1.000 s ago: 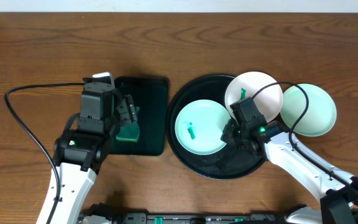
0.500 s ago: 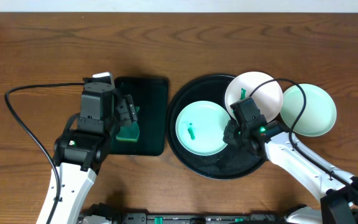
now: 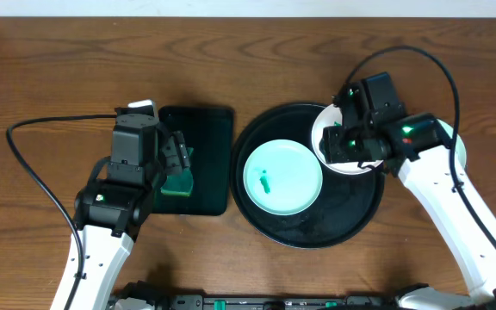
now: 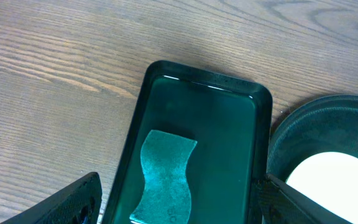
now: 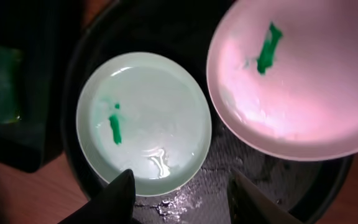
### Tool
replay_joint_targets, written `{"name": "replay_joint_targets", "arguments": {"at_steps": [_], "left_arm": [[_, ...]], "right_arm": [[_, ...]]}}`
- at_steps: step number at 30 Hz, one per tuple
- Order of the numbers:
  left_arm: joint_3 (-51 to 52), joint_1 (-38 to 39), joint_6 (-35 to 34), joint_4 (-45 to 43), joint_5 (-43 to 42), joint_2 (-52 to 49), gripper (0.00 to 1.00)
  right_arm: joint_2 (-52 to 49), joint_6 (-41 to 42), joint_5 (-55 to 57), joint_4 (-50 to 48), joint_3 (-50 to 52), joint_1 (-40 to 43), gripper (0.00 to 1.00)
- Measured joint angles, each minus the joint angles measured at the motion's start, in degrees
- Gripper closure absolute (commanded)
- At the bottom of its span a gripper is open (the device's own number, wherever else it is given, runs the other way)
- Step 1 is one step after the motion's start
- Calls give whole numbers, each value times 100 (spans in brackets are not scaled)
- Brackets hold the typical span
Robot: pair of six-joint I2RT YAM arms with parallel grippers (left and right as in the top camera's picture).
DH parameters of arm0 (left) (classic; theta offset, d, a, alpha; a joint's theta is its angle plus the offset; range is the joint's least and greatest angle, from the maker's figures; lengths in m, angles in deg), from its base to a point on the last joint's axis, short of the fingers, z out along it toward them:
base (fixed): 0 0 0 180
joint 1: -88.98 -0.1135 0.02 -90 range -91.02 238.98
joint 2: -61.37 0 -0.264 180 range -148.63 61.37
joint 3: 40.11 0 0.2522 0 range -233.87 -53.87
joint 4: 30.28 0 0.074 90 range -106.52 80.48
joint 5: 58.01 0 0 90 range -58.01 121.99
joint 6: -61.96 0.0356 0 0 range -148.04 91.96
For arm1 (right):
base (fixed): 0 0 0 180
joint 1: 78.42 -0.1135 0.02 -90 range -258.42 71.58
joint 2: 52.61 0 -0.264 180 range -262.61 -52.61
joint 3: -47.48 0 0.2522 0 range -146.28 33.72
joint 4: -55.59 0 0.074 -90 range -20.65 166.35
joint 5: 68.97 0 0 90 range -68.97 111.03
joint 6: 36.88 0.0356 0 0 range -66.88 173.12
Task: Clean dirty plates on tray and stack at the side
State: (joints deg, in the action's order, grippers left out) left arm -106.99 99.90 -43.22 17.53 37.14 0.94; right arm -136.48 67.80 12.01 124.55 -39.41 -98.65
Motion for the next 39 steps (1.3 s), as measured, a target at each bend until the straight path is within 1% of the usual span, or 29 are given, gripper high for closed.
{"name": "replay_joint_targets", "arguments": {"at_steps": [3, 5, 7, 9, 10, 12, 15, 18, 20, 22, 31, 32, 36, 39], "left_arm": [[0, 0, 0, 0, 0, 0, 20], [0, 0, 0, 0, 0, 0, 20], [0, 0, 0, 0, 0, 0, 20], [0, 0, 0, 0, -2, 0, 19], [0, 0, 0, 0, 0, 0, 20], [0, 0, 0, 0, 0, 0, 20], [0, 0, 2, 0, 0, -2, 20], [0, 0, 0, 0, 0, 0, 20], [0, 0, 0, 0, 0, 0, 20], [0, 0, 0, 0, 0, 0, 20], [0, 0, 0, 0, 0, 0, 19], [0, 0, 0, 0, 0, 0, 20], [0, 0, 0, 0, 0, 0, 20], [0, 0, 0, 0, 0, -2, 20]], "right_arm": [[-26, -162, -2, -46, 90, -2, 54], [-83, -225, -4, -249, 254, -4, 54], [-197, -260, -20, -487, 446, -9, 58], [-387, -302, -28, -660, 649, -26, 58], [-487, -313, -28, -717, 743, -33, 54], [-678, -330, -24, -774, 914, -59, 54], [-918, -345, -13, -787, 1032, -107, 63], [-1008, -367, 37, -866, 1034, -129, 69], [-1060, -380, 81, -940, 1034, -133, 76], [-1172, -389, 111, -997, 1034, -133, 80], [-1864, -369, 157, -1119, 1034, -133, 81], [-1891, -369, 160, -1141, 1034, -133, 82], [-1915, -367, 157, -1250, 1034, -133, 83], [-1915, -367, 157, -1331, 1034, -133, 82]]}}
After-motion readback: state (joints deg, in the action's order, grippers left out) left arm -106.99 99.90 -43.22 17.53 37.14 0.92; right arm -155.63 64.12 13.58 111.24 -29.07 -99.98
